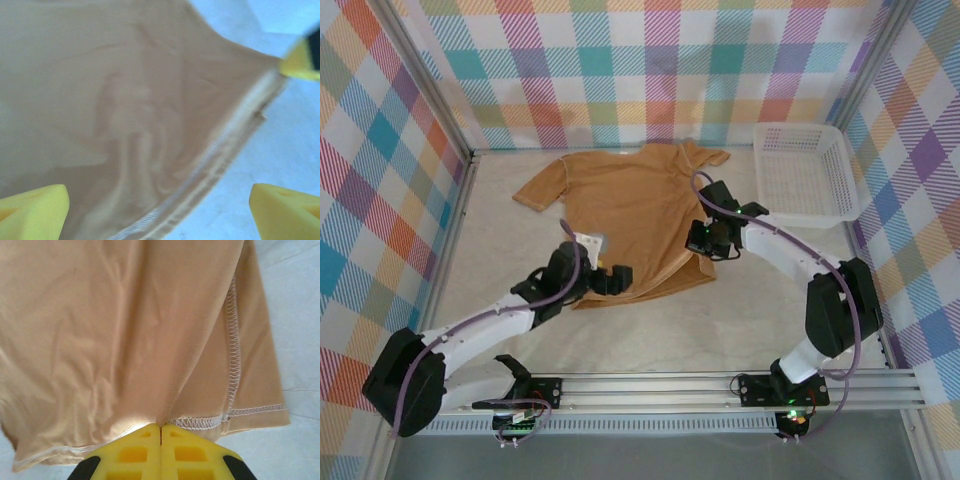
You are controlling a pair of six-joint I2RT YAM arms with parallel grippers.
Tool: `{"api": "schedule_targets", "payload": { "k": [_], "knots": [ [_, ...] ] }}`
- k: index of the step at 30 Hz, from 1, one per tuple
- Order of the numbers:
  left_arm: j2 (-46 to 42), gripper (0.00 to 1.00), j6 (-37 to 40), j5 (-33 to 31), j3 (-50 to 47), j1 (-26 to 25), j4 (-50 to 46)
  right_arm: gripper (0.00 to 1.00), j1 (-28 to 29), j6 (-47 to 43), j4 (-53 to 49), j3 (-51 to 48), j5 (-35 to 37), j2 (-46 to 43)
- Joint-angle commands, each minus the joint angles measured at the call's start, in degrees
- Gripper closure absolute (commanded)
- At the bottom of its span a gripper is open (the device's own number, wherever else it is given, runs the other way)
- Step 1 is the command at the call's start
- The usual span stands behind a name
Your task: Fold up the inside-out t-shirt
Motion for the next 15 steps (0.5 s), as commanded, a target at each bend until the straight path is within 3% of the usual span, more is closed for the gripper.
{"api": "schedule_targets", "payload": {
  "k": [1,9,15],
  "knots": [
    [1.6,0.06,7.2,-3.4,-1.3,-2.6,12.1,1.00,-0.1,0.8,0.1,1.9,-3.8,-1.6],
    [21.8,0.08,15.9,-12.9,6.5,-13.4,16.9,1.00,-0.7,1.2,1.2,1.7,-4.2,-3.6],
    [33.8,0.08,14.2,-17.5,12.3,-15.2,20.5,1.00,-1.6,1.0,0.8,1.3,-4.4,-4.9]
  ]
}}
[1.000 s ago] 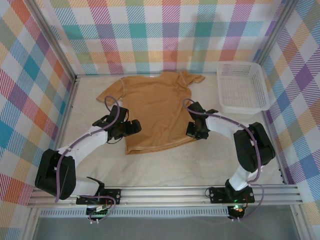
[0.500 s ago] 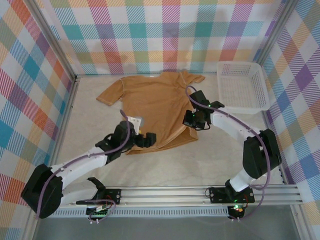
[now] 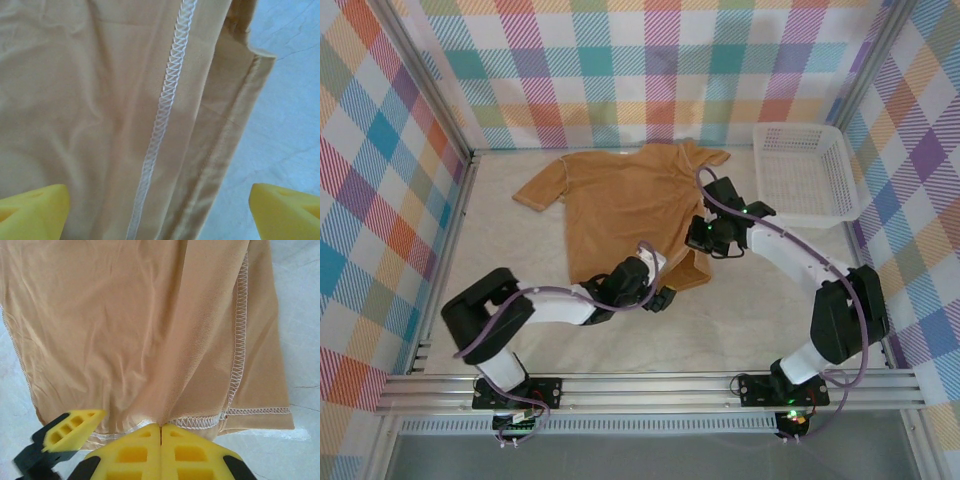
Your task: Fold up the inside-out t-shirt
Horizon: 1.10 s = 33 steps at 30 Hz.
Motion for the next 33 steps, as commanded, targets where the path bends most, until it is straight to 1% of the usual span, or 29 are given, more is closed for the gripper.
{"api": "schedule_targets", "payload": {
  "k": [1,4,5,10,12,13,17,20,23,24,28,31,33],
  "knots": [
    [3.8,0.07,1.1,-6.3,3.4,-0.3,3.9,1.00,-0.7,0.6,0.0,0.9,-1.0,-2.7],
    [5.0,0.09,1.3,-11.5,4.1,-0.2,3.3,1.00,-1.5,0.1,-0.4,0.6,-0.8,-4.1],
    [4.7,0.12,1.4,-12.6,4.2,0.1,2.4,1.00,-1.8,-0.1,-0.7,0.4,-0.6,-4.7],
    [1.5,0.22,1.7,-14.9,3.4,2.4,-3.4,1.00,-3.8,-1.0,-0.3,-1.4,1.1,-7.7],
    [-0.6,0.26,0.6,-14.3,2.0,3.8,-3.6,1.00,-4.8,-1.1,-0.2,-1.8,1.1,-8.5],
    [-1.6,0.31,-0.4,-13.2,1.3,5.0,-3.9,1.00,-5.3,-1.2,-0.1,-1.8,1.1,-8.8],
    [-4.9,0.57,-4.3,-9.4,0.5,10.4,-7.3,1.00,-6.9,-1.8,-0.3,-0.9,0.6,-9.7],
    [-6.3,0.78,-4.8,-7.6,2.2,12.4,-13.0,1.00,-7.5,-2.2,-0.5,-0.2,0.5,-10.1],
    [-7.4,0.97,-4.5,-8.4,4.4,13.1,-19.8,1.00,-7.8,-2.2,0.1,0.0,0.0,-9.9],
    [-7.8,1.00,-4.6,-8.7,4.7,13.4,-21.4,1.00,-7.8,-2.1,0.4,0.1,-0.3,-9.8],
    [-11.0,1.00,-5.7,-10.4,3.9,14.6,-25.5,1.00,-7.9,-1.9,1.3,0.5,-0.5,-9.2],
    [-14.3,1.00,-7.6,-13.3,3.3,15.5,-28.7,1.00,-8.0,-2.1,1.2,1.2,-0.7,-8.7],
    [-16.5,1.00,-8.4,-14.0,3.0,16.2,-29.7,1.00,-8.0,-2.2,1.3,1.5,-0.9,-8.4]
  ]
}}
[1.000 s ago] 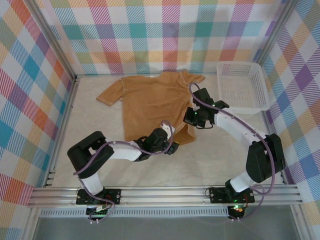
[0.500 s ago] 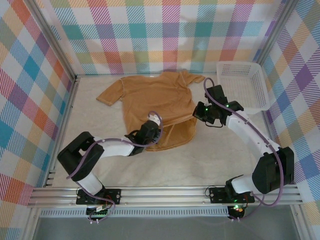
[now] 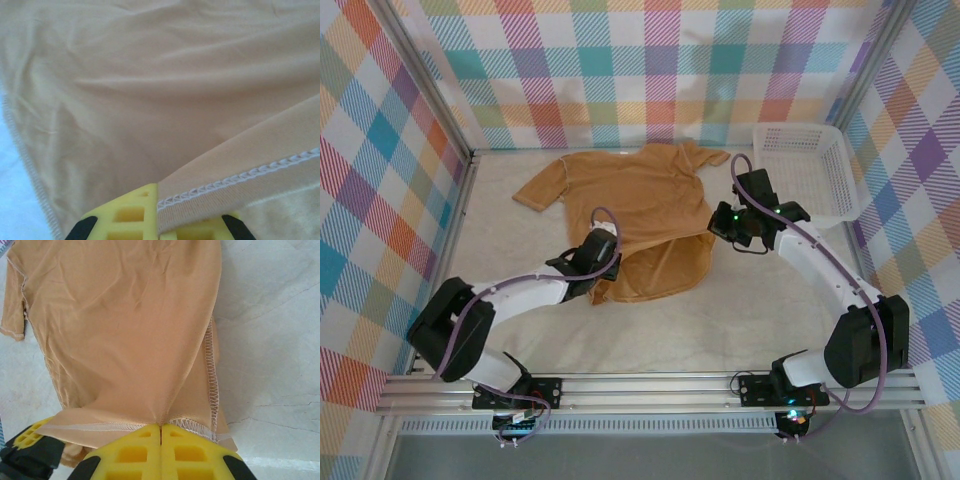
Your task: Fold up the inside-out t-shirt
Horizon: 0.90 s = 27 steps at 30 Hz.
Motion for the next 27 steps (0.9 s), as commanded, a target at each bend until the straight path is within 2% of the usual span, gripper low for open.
{"api": "schedule_targets", "payload": {
  "k": [1,4,7,12,15,18,22,25,26,27],
  "knots": [
    [-4.5,1.00,-2.3,-2.6,-1.0,1.3,-4.4,1.00,-0.5,-1.2,1.2,2.4,-0.8,0.2],
    [-6.8,1.00,-3.7,-0.8,-2.2,1.4,-3.5,1.00,-0.4,-0.9,1.8,2.5,-1.7,0.7],
    [-9.2,1.00,-7.2,0.5,1.3,1.5,-9.2,1.00,-0.6,-1.1,1.5,3.2,-1.6,1.4],
    [-7.8,1.00,-7.0,12.5,17.6,1.1,-24.3,1.00,-2.8,-3.7,3.0,6.5,-0.8,5.1],
    [-2.8,1.00,-12.6,21.0,22.4,0.1,-24.5,1.00,-6.4,-5.7,6.6,9.1,-4.5,11.4],
    [1.8,1.00,-19.3,28.9,23.6,-0.1,-19.3,1.00,-9.5,-5.5,7.0,12.8,-7.8,19.9],
    [6.3,1.00,-23.4,29.9,26.4,-0.1,-17.1,1.00,-9.8,-5.3,3.7,17.3,-10.5,28.8],
    [9.3,1.00,-23.3,30.1,30.9,-0.1,-19.9,1.00,-9.7,-4.0,2.8,16.3,-11.3,29.2],
    [10.2,1.00,-23.3,30.6,32.4,-0.1,-20.6,0.98,-9.4,-3.8,2.9,15.2,-10.9,28.2],
    [11.0,1.00,-23.4,31.0,33.4,0.0,-21.2,0.91,-9.2,-3.5,3.1,14.1,-10.3,27.0]
  ]
}}
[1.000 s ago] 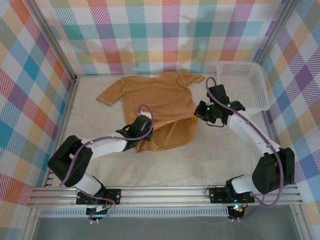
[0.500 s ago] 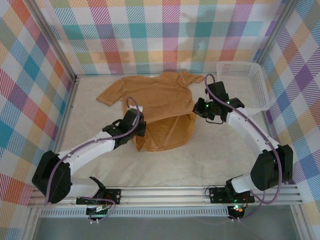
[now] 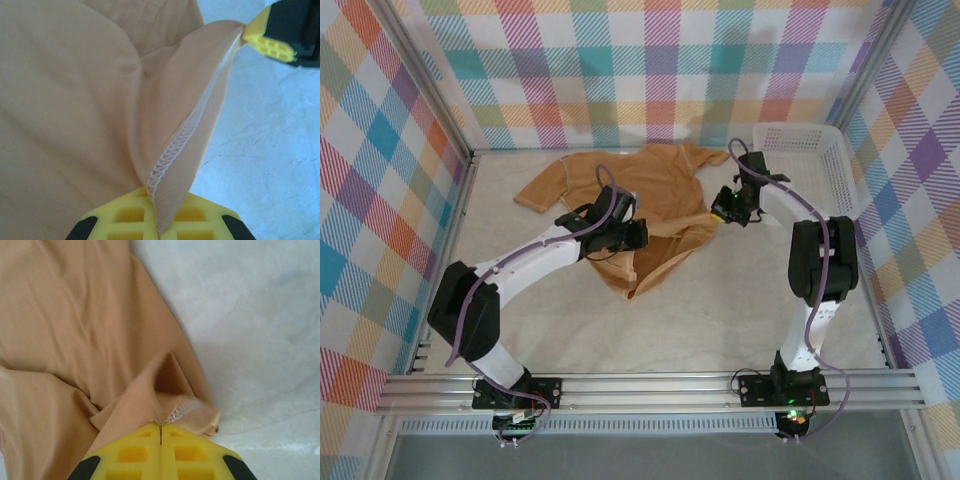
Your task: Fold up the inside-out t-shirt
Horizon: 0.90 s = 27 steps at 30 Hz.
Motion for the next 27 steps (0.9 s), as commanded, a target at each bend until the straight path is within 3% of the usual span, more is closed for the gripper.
{"api": "schedule_targets", "payload": {
  "k": [1,3,4,10,14,20,21,25,27],
  "knots": [
    [1.4,1.00,-2.4,3.1,6.3,-0.2,-2.3,0.79,1.2,0.5,-0.8,-1.8,-1.5,-5.5],
    [2.9,1.00,-2.7,3.4,8.5,0.0,-3.7,0.67,2.1,1.1,0.7,-5.2,-2.6,-8.9],
    [3.4,1.00,-2.7,3.4,9.4,0.0,-4.4,0.66,2.6,1.8,2.7,-7.8,-4.4,-10.9],
    [4.5,1.00,-4.0,3.5,11.6,0.9,-5.6,0.80,10.1,9.9,21.5,-25.3,-8.7,-19.0],
    [4.3,1.00,-5.0,4.1,12.9,1.2,-6.6,0.94,16.1,15.8,32.8,-26.8,-8.6,-13.4],
    [2.2,1.00,-6.3,2.7,15.6,1.5,-10.3,1.00,21.7,24.2,45.6,-19.4,-2.4,0.8],
    [1.4,1.00,-6.6,2.4,15.7,1.5,-10.4,0.94,21.7,24.7,46.1,-17.3,-1.1,2.7],
    [-1.4,1.00,-8.1,2.0,16.8,1.6,-10.5,0.45,23.1,22.1,36.2,-1.6,2.8,10.9],
    [-2.0,1.00,-7.7,2.0,18.8,1.6,-12.0,0.30,24.6,20.4,30.4,5.1,6.2,14.0]
  ]
}}
